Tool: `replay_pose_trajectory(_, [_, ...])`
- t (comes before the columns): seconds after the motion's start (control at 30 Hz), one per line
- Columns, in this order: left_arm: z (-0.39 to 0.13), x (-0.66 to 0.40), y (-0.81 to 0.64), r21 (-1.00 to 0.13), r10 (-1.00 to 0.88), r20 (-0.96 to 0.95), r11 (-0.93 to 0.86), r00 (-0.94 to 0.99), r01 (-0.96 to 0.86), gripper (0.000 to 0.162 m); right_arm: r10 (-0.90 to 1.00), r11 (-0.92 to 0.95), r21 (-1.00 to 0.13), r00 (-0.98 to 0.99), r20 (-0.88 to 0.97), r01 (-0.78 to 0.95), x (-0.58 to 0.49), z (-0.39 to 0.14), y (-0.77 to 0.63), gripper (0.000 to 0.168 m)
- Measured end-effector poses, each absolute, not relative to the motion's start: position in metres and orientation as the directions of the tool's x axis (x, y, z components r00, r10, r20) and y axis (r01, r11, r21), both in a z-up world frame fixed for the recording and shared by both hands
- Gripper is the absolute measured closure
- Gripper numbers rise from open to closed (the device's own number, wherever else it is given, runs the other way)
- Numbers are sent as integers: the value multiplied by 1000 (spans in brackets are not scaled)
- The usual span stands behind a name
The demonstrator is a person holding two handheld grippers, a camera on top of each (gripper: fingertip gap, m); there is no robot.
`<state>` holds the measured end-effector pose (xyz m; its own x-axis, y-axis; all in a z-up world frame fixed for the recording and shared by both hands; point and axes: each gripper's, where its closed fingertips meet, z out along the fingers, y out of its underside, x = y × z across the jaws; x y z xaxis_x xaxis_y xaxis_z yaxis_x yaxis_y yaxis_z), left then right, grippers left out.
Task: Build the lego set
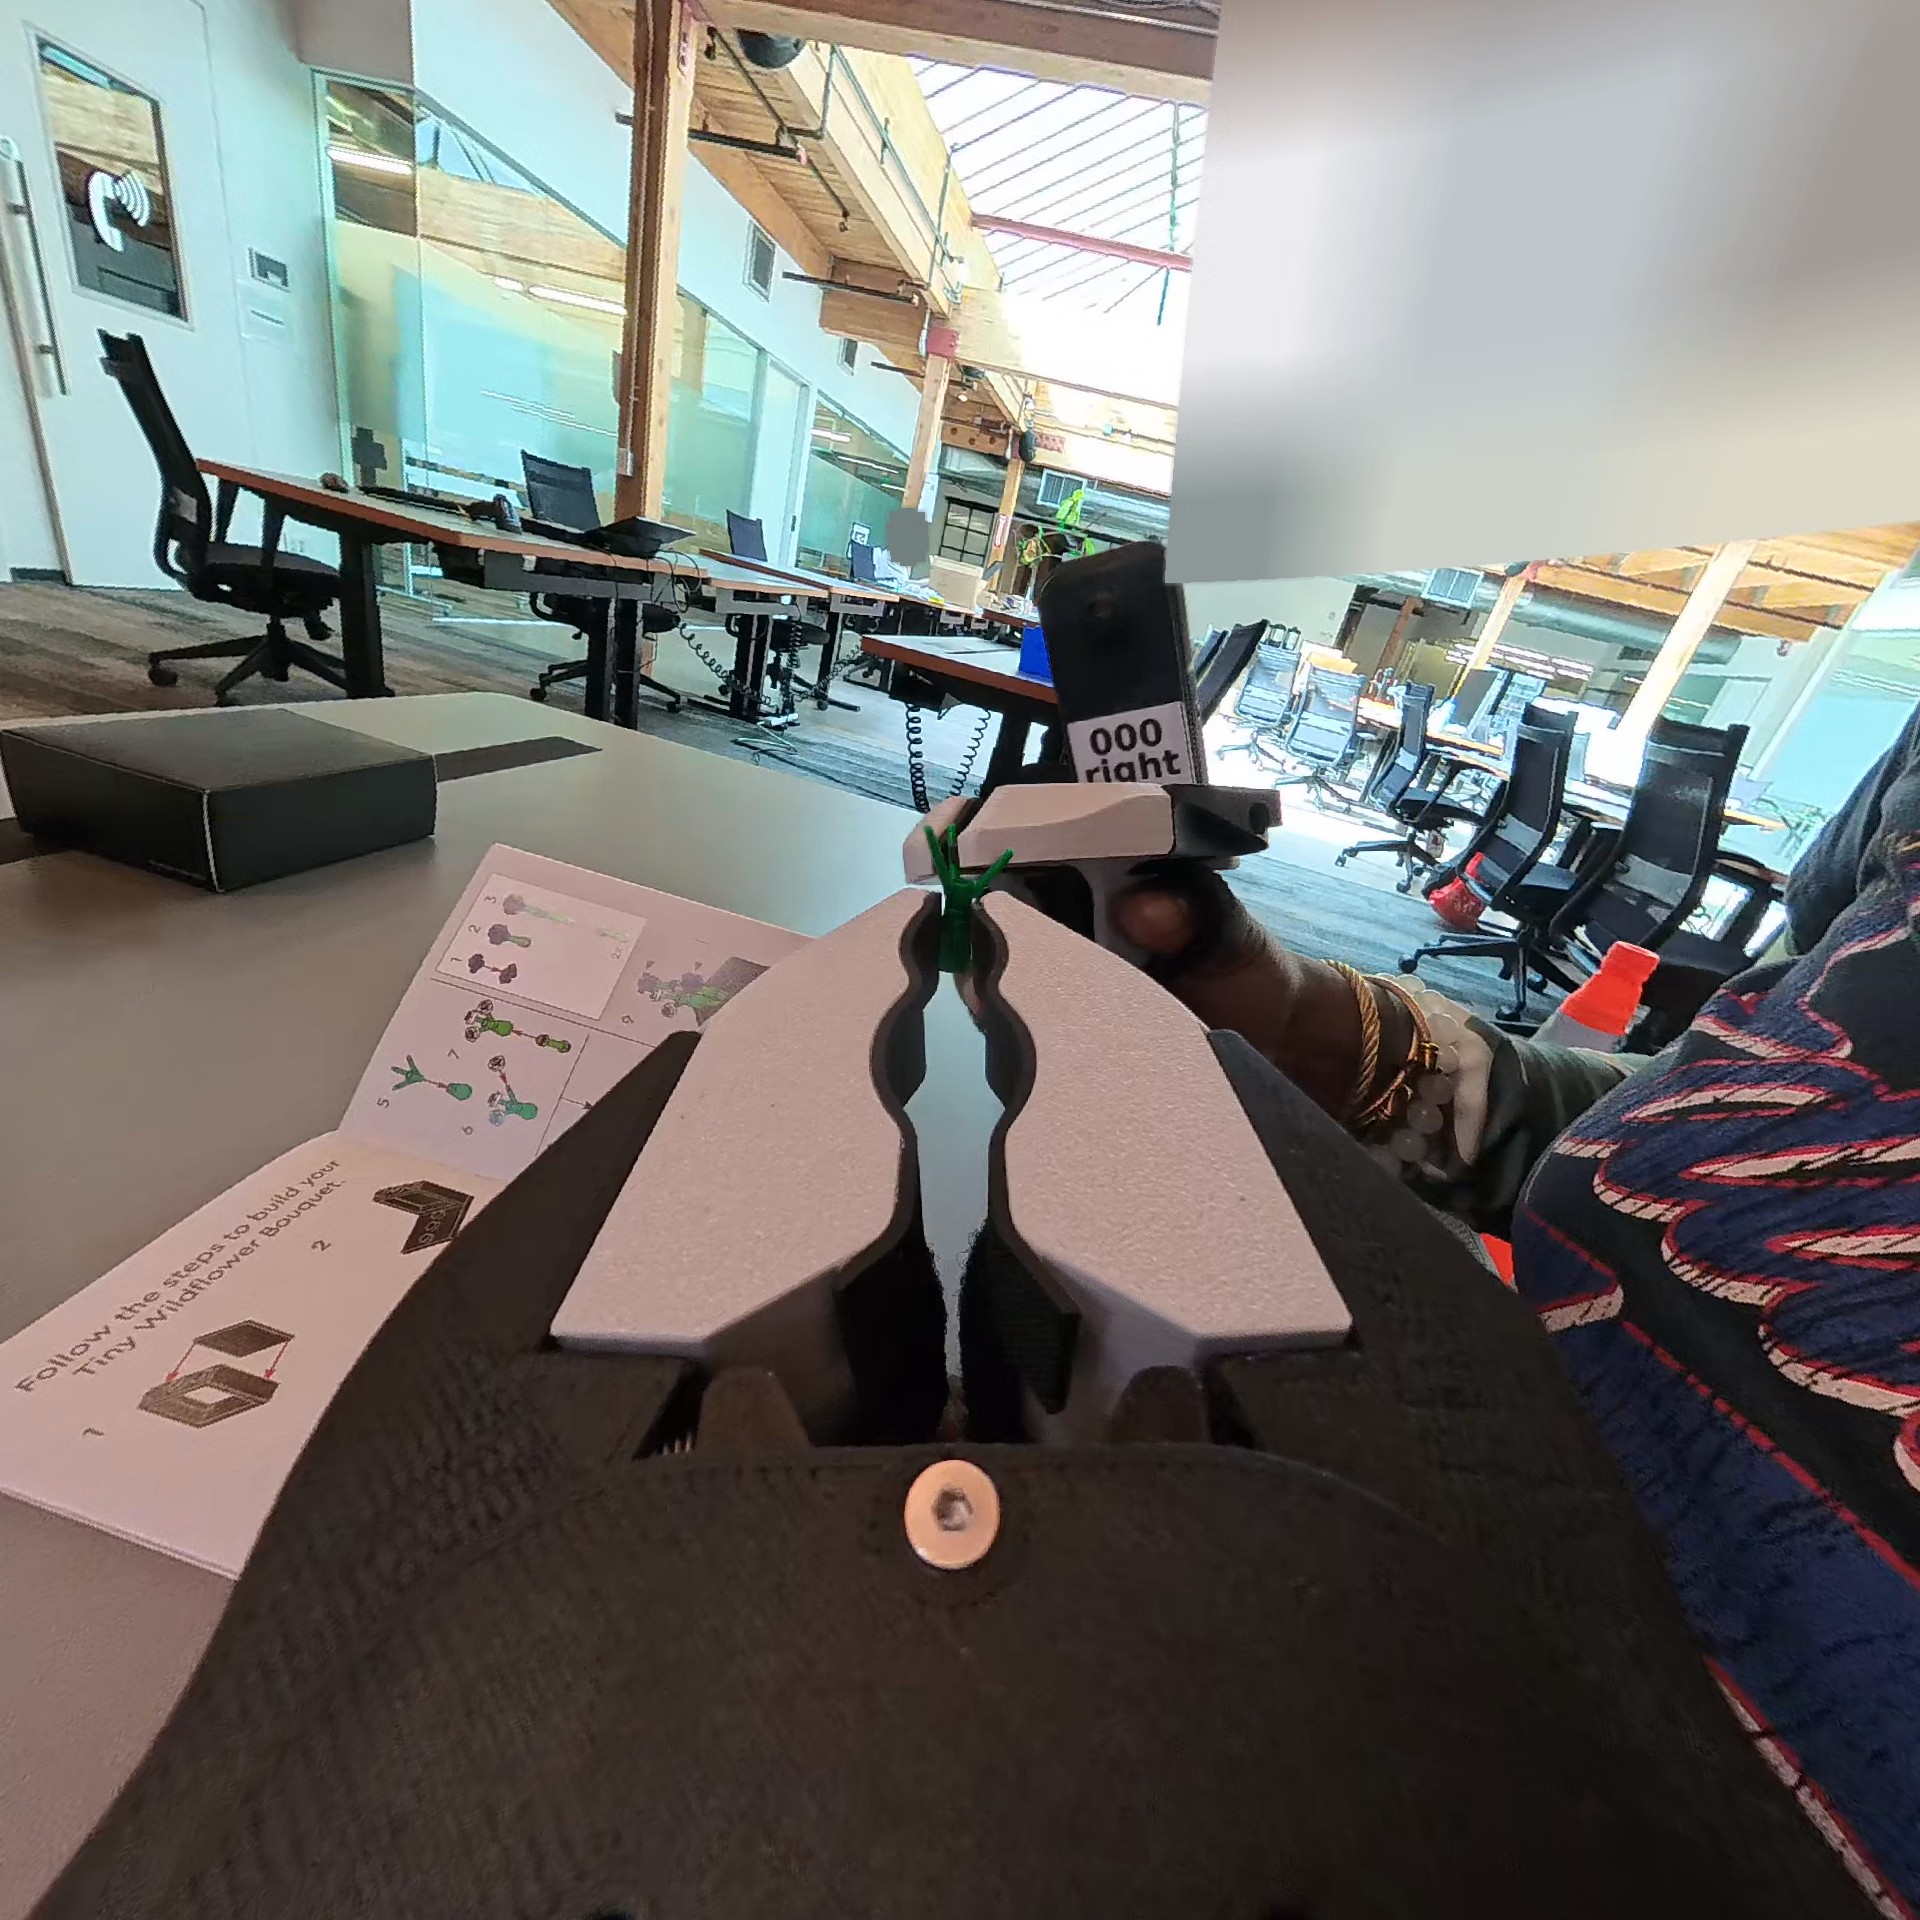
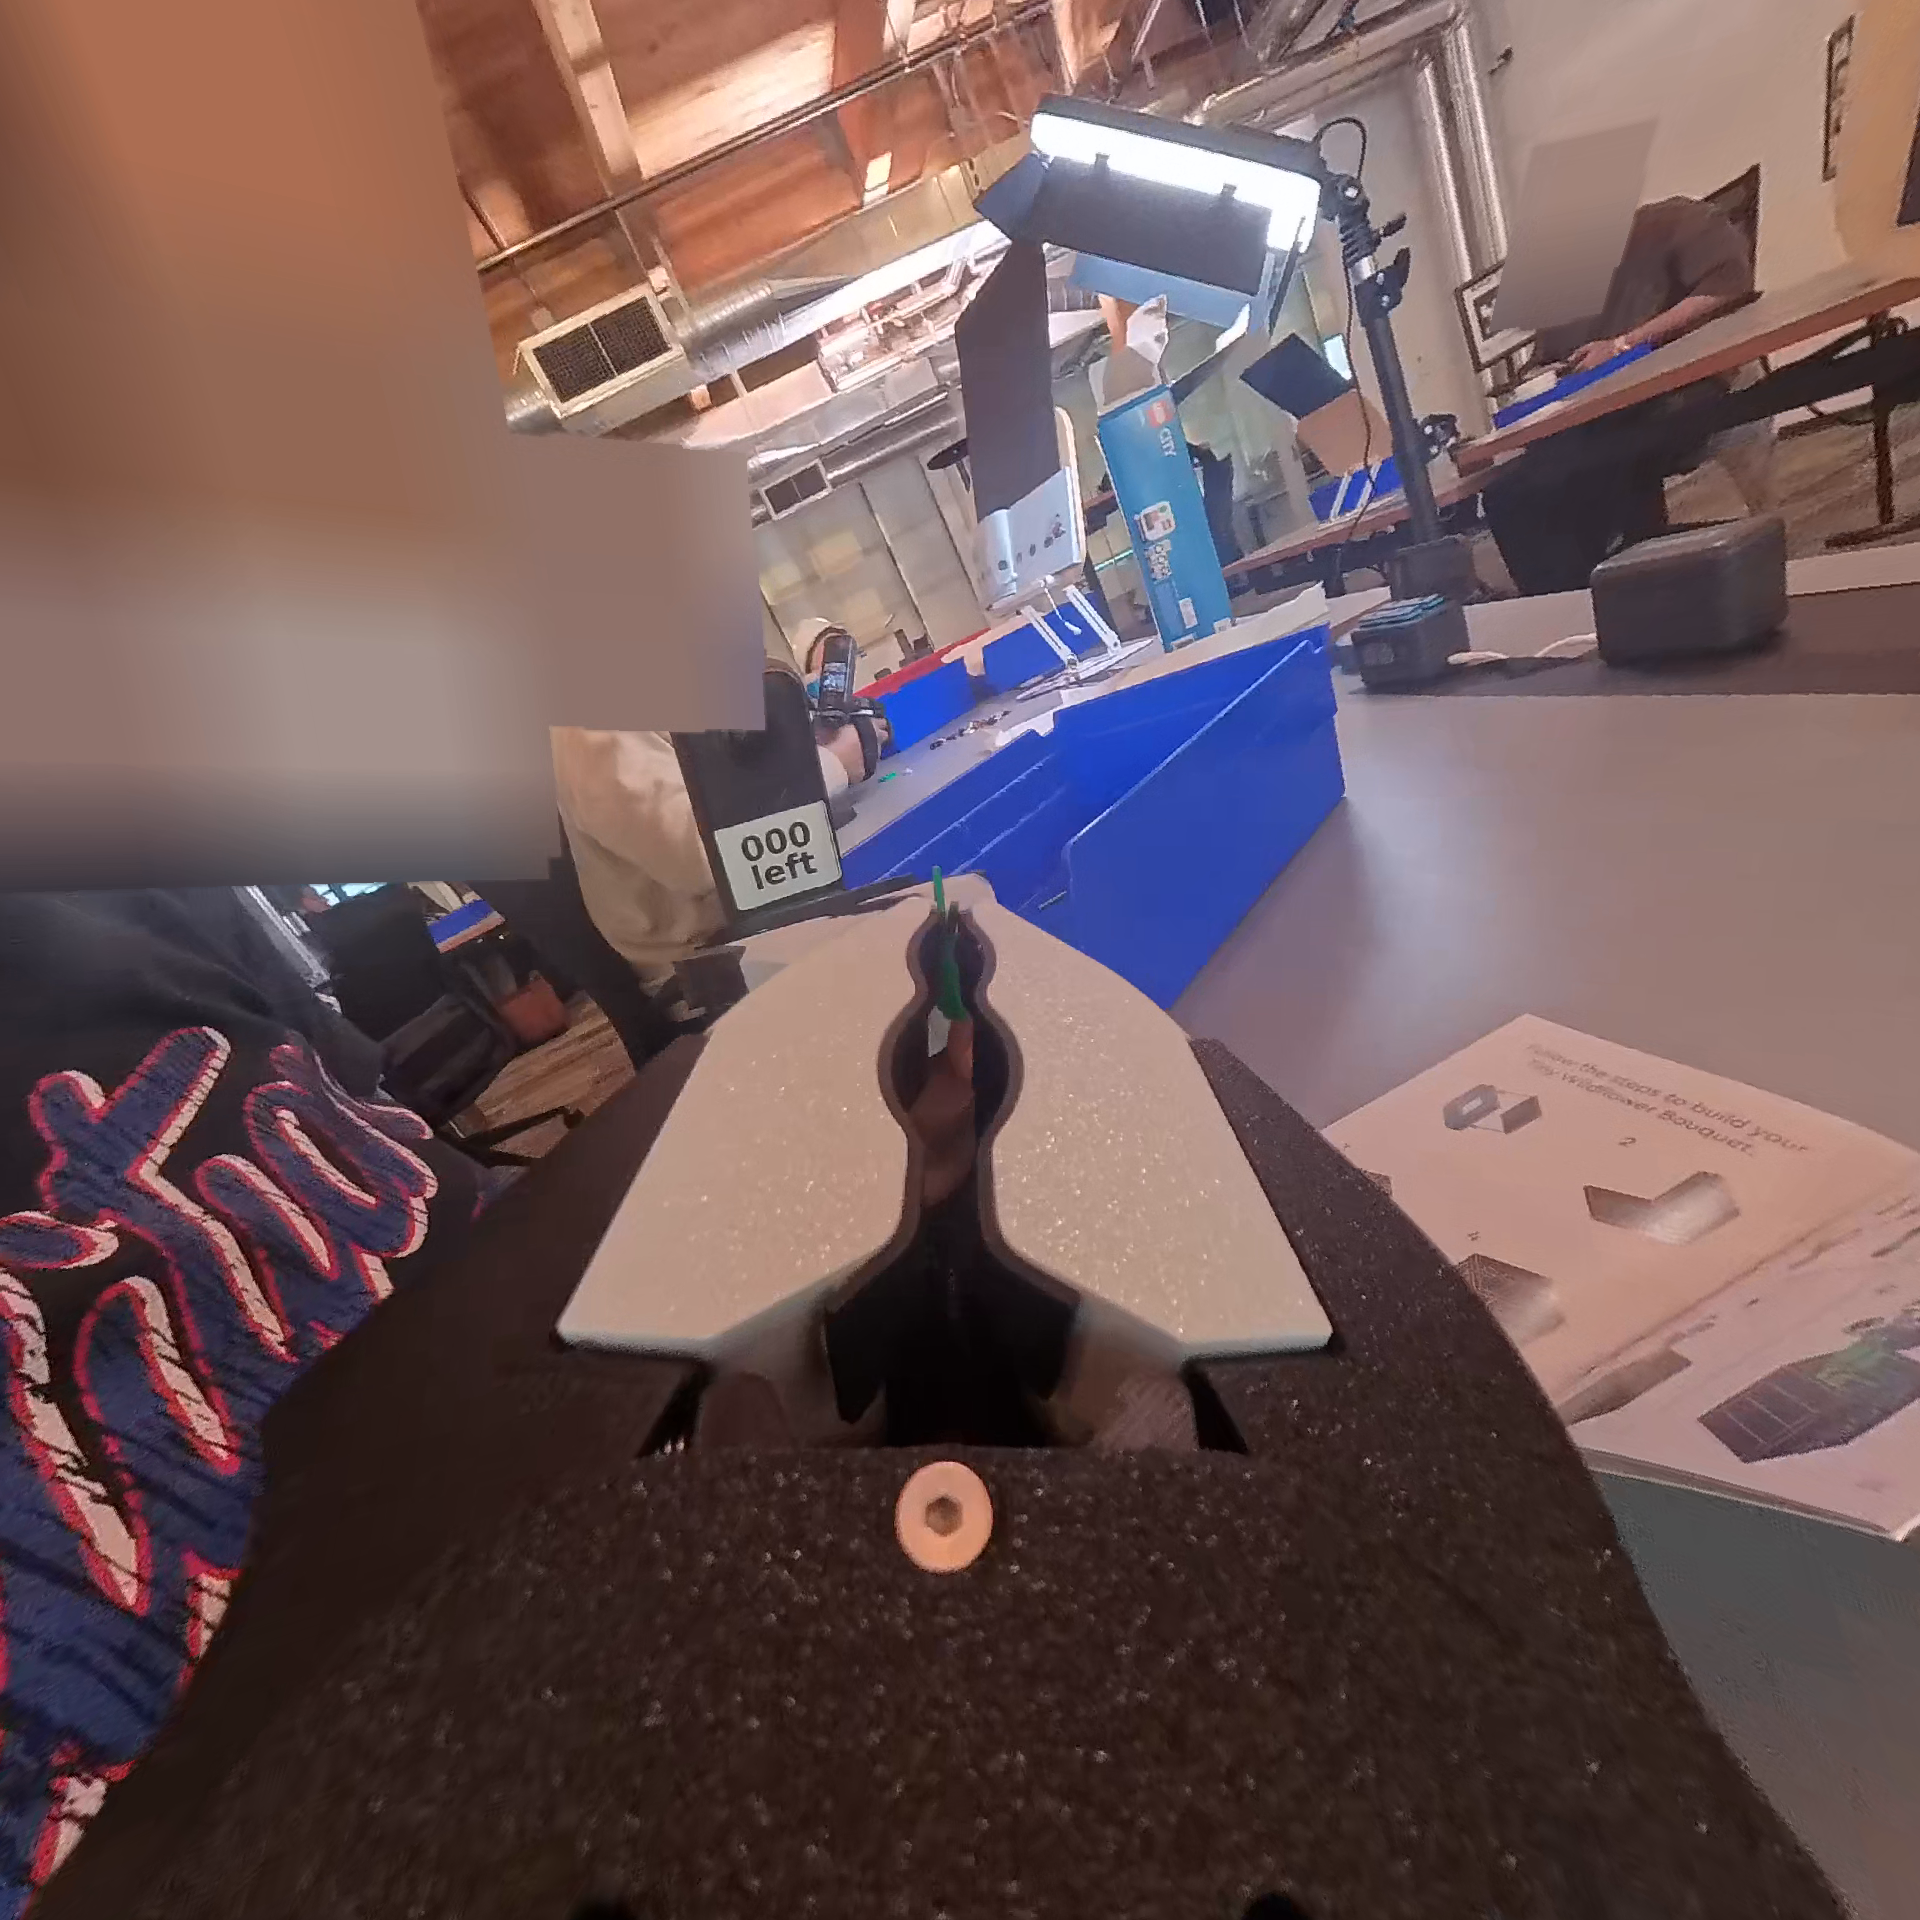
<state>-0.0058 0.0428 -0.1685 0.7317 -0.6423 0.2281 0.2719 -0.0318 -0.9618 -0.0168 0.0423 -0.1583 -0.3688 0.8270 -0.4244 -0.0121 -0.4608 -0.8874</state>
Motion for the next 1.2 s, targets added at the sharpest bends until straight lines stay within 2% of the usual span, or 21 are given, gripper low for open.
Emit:
replay_pose_trajectory(0.17, [-171, -5, 44, -968, -631, 213, -34, 746, 248, 155, 833, -453, -892, -362, -419, -9, -15, -160, 43, 167])
replay_pose_trajectory(0.3, [-170, -12, 43, -974, -589, 208, -49, 781, 222, 138, 850, -420, -907, -357, -386, -18, -9, -160, 46, 166])
replay_pose_trajectory(0.5, [-149, -49, 16, -983, -509, 181, -62, 842, 173, 124, 860, -394, -914, -390, -329, -97, 8, -164, 63, 166])
replay_pose_trajectory(0.6, [-146, -99, -4, -988, -371, 109, -140, 922, 61, 125, 858, -403, -904, -402, -320, -141, 14, -159, 66, 166])
replay_pose_trajectory(0.67, [-152, -140, -18, -963, -268, 49, -267, 962, -25, 130, 869, -379, -916, -391, -303, -132, 14, -162, 66, 167])
replay_pose_trajectory(0.73, [-167, -179, -31, -888, -229, 18, -451, 973, -89, 134, 870, -367, -922, -395, -295, -122, 13, -165, 63, 166])
replay_pose_trajectory(0.83, [-202, -236, -39, -687, -209, 19, -713, 978, -139, 135, 860, -374, -919, -416, -295, -122, 12, -165, 60, 167])
replay_pose_trajectory(0.97, [-253, -305, -30, -423, -165, -27, -892, 986, -161, 145, 864, -384, -911, -407, -297, -151, 15, -162, 65, 166])
replay_pose_trajectory(1.2, [-294, -325, -13, -318, -178, 60, -936, 982, -150, 149, 873, -386, -906, -385, -299, -173, 18, -161, 70, 167])
